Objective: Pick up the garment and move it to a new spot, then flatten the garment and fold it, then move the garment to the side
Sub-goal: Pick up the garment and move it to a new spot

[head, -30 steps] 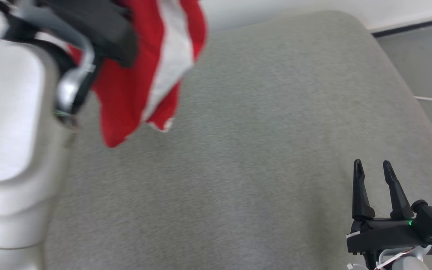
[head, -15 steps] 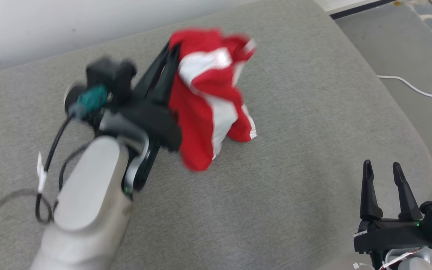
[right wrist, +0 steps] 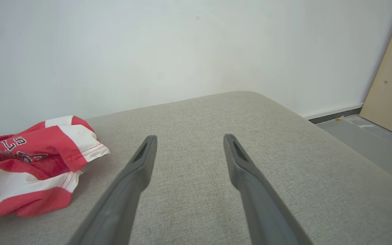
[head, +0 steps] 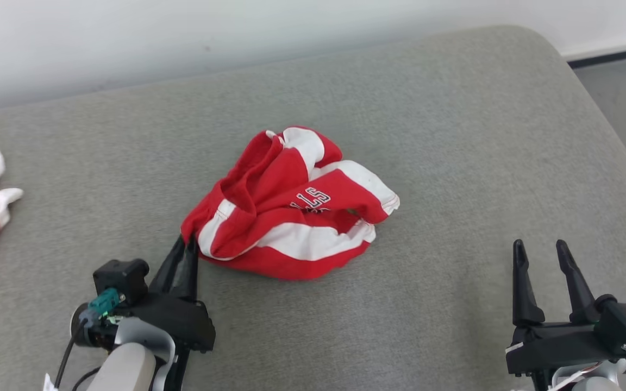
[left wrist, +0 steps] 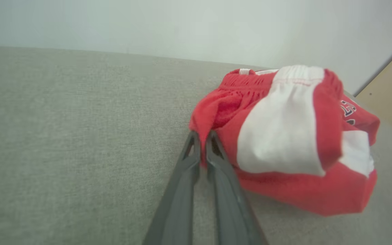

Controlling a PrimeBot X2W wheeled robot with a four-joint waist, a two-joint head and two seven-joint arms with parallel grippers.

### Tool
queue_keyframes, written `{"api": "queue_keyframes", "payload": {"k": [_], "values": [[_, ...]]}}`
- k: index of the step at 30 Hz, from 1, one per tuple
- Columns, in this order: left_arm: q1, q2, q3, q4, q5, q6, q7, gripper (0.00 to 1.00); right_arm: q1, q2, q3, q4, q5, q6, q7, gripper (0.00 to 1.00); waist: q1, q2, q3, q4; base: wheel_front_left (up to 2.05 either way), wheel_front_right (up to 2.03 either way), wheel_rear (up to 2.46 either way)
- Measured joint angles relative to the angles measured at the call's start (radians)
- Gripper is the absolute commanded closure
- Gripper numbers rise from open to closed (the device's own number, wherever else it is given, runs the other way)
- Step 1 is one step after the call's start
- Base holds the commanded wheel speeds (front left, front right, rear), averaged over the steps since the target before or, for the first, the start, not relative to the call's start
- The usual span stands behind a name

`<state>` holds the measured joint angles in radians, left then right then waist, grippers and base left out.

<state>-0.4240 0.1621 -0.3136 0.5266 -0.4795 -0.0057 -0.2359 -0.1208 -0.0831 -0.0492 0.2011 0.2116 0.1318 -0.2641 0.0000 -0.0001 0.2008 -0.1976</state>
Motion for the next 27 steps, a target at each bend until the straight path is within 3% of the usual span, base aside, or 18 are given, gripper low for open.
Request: {"api": "queue_keyframes", "payload": {"k": [6, 18, 27], "values": [[0.039, 0.003, 0.028, -0.036, 0.025, -0.002, -0.024, 0.0, 0.024, -0.012, 0.028, 0.007, -0.002, 0.0, 0.0, 0.0, 0.0, 0.0, -0.052, 0.047, 0.0, 0.0, 0.0], [0.263, 0.015, 0.2, -0.345, 0.199, 0.008, -0.028, 0.0, 0.064, -0.031, 0.076, 0.004, 0.017, 0.0, 0.0, 0.0, -0.0002, 0.0, -0.158, 0.126, 0.0, 0.0, 0.0], [0.406, -0.005, 0.261, -0.455, 0.268, -0.021, -0.028, 0.0, 0.085, -0.036, 0.103, 0.002, 0.043, 0.0, 0.0, 0.0, -0.0002, 0.0, -0.193, 0.173, 0.0, 0.0, 0.0]]}}
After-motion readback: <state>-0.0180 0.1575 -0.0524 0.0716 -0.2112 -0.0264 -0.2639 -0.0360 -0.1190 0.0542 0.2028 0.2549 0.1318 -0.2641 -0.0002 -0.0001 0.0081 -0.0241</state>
